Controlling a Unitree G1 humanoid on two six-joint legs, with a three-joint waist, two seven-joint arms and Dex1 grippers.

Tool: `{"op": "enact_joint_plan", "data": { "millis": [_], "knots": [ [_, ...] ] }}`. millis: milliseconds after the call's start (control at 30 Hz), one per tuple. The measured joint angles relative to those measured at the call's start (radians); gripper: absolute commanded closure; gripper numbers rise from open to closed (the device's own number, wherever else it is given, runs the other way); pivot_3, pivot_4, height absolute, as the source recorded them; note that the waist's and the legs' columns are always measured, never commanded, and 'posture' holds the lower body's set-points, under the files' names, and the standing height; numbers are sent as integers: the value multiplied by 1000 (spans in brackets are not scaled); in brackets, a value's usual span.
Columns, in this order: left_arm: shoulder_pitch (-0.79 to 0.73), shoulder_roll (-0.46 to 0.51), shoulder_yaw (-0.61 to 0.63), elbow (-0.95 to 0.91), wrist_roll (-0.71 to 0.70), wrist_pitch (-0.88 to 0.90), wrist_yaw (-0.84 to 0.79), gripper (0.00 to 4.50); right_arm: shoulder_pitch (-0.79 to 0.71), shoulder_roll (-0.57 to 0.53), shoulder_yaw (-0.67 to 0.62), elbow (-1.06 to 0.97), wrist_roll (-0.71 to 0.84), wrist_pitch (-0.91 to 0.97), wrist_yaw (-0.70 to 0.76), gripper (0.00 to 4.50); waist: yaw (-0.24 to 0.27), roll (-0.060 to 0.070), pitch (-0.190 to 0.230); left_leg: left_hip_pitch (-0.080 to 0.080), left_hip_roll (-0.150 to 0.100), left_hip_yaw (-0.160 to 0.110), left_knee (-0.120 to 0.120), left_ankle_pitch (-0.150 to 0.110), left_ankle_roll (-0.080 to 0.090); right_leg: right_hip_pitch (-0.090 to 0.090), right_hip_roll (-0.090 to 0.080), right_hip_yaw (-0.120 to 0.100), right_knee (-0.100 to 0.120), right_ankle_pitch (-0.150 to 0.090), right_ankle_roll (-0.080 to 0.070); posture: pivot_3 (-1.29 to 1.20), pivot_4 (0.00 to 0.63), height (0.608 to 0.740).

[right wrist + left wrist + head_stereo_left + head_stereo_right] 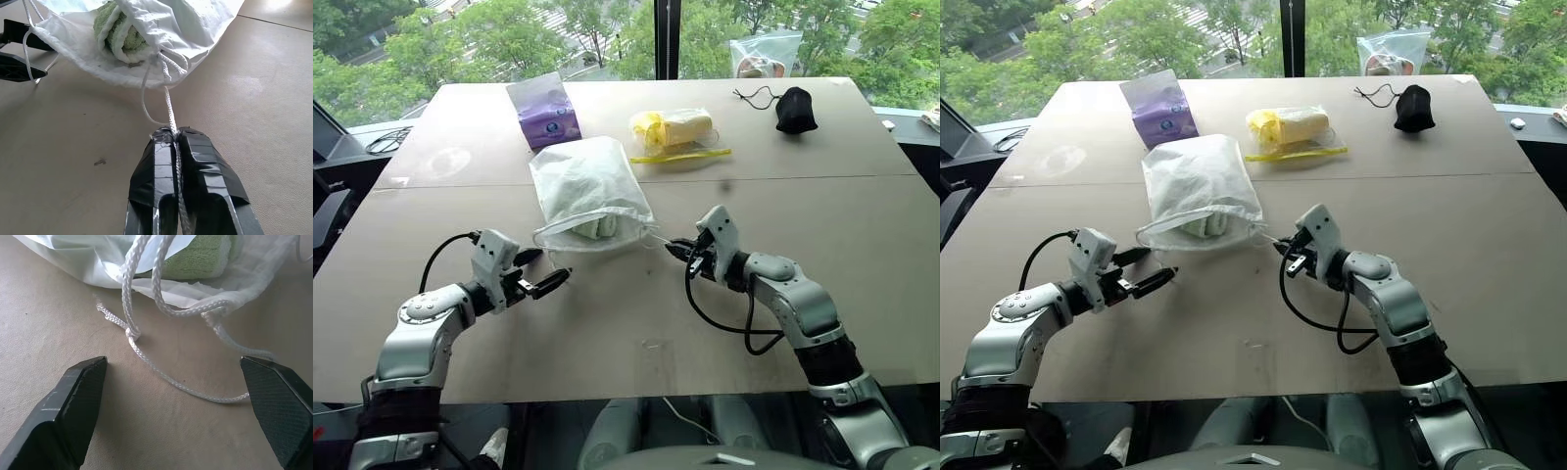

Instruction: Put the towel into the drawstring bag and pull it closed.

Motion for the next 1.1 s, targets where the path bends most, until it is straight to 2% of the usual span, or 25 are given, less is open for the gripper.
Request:
{"op": "enact_joint_plan", "data": {
  "millis": [200,267,400,500,567,600,733,767,933,1100],
  "knots": [
    [-12,-25,-15,-15,18,0,50,28,0,1,4,0,0,-1,-6,4500,2,0,0,0,0,0,0,0,0,0,0,0,0,0,0,0,150,740],
    [-54,-63,-43,17,111,-60,167,28,0,2,5,0,0,-2,-7,4500,5,-1,0,0,0,-1,0,0,0,0,0,-1,0,0,0,0,150,740],
    [-124,-82,-75,106,249,-200,309,28,3,3,3,0,1,-2,-13,4500,-1,-1,0,0,0,0,0,0,0,0,1,-1,0,0,0,0,150,740],
    [-160,-119,-97,153,293,-273,346,849,4,3,-4,0,3,-2,-24,4500,1,-1,0,0,0,0,1,0,0,0,0,-1,0,0,0,0,150,740],
    [-168,-132,-108,169,294,-292,353,1672,3,4,-8,0,4,-2,-29,4500,1,-1,0,0,0,0,1,0,0,0,0,-1,0,0,0,0,150,740],
    [-168,-133,-113,182,301,-314,354,2482,4,1,-21,0,5,-3,-32,4500,-1,-1,0,0,0,0,1,0,0,0,0,-1,0,0,0,0,150,740],
    [-164,-127,-105,221,322,-368,392,4074,3,-6,-63,0,9,-8,-52,4500,-4,-1,0,0,0,0,0,0,0,-1,1,-1,0,0,0,0,150,740],
    [-162,-124,-87,240,340,-394,426,4339,1,-6,-80,0,9,-12,-62,4500,-4,-1,0,0,0,0,0,0,0,-1,1,0,0,0,0,0,150,740],
    [-195,-39,1,297,409,-504,586,4429,-63,-12,-172,-5,36,-19,-104,4500,-1,-2,1,-1,0,0,1,0,0,-2,1,-1,0,0,0,0,150,740],
    [-463,71,46,371,423,-541,651,4429,-305,-118,-252,-23,51,-11,-118,4500,11,-2,1,-5,-1,-1,3,0,0,-3,0,-3,0,0,0,0,150,740]
  ]
}}
